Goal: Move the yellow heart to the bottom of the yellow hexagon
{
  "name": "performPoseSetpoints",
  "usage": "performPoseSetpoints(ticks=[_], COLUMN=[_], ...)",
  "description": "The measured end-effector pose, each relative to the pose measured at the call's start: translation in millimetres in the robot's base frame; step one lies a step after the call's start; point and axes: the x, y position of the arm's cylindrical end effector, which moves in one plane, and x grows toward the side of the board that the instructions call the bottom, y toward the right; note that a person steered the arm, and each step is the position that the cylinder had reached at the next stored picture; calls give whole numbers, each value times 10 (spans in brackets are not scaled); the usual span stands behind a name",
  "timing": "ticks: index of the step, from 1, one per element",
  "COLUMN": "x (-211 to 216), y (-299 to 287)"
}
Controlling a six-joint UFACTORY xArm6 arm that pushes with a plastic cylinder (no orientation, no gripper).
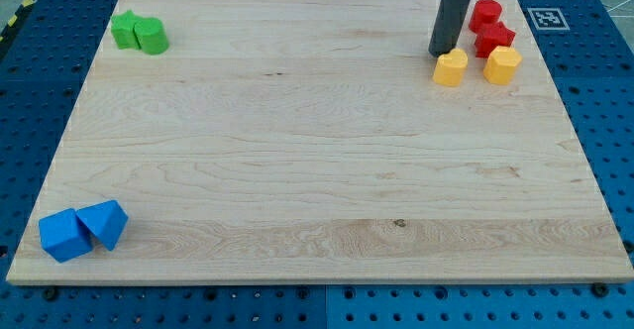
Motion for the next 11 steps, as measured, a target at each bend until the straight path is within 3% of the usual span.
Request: performPoseSetpoints(ticks=[6, 8, 11], x=[365, 386, 736], y=[101, -146, -125])
